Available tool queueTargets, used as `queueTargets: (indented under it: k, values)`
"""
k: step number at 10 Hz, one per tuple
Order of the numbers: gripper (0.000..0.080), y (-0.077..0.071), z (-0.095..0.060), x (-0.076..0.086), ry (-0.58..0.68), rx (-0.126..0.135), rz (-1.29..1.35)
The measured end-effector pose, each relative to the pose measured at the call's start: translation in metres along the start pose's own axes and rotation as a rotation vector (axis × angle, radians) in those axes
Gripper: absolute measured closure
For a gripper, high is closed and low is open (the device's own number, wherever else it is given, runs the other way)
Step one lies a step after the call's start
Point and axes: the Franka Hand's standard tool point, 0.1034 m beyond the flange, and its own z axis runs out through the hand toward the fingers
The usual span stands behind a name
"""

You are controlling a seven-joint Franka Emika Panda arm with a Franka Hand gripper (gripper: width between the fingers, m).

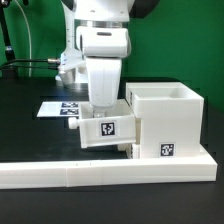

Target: Assemble drawer

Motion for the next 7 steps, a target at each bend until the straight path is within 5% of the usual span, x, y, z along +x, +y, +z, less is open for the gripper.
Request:
queueTargets:
  k: [7]
  values:
    - [0.0758,0.0057,0.0000,0.0050,0.000,0.007,0.023]
